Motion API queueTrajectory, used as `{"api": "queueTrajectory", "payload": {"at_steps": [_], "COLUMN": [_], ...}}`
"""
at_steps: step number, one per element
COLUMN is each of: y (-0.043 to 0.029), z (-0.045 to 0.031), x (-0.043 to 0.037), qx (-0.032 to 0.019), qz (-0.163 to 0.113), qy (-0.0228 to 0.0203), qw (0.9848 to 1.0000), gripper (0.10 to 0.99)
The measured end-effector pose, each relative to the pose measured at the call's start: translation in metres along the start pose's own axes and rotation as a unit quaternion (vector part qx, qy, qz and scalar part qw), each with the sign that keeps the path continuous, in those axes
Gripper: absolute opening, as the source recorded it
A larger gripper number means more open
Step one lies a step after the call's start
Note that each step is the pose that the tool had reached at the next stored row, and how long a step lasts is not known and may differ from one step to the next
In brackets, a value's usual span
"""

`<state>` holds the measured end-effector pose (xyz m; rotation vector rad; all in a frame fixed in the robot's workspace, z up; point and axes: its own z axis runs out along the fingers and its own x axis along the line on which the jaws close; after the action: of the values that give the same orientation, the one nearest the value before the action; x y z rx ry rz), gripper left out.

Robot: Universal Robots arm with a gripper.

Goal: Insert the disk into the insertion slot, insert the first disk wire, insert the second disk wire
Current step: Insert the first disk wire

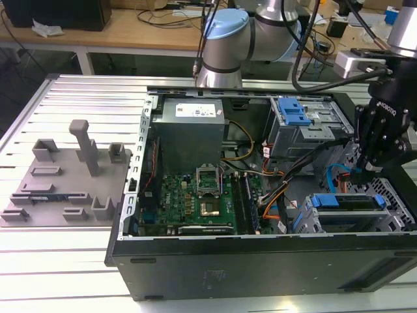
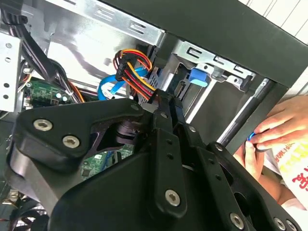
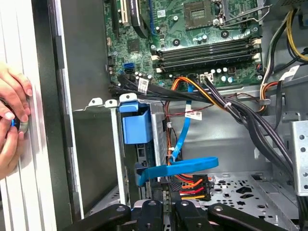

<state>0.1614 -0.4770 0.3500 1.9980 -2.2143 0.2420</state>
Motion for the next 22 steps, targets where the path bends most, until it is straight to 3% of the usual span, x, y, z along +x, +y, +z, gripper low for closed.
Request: {"api": "queueTrajectory", "payload": {"at_steps": [2,5,11,15,22], "y": [-0.0002,-0.0005,-0.0028,-0.007,-0.0066], "z": [0.0005,0.0011,0.0019,0.0031,0.0021], "x": [0.002,0.0045,0.0079,0.0129,0.0087], "qx": [0.0003,0.0013,0.0022,-0.0035,-0.0055], "qz": [-0.003,-0.009,-0.017,-0.019,-0.01], "qy": [-0.0042,-0.0071,-0.008,-0.0098,-0.0092], "qw": [1.0,0.9999,0.9998,0.9998,0.9999], "gripper": [0.165,0.165,0.165,0.165,0.165]}}
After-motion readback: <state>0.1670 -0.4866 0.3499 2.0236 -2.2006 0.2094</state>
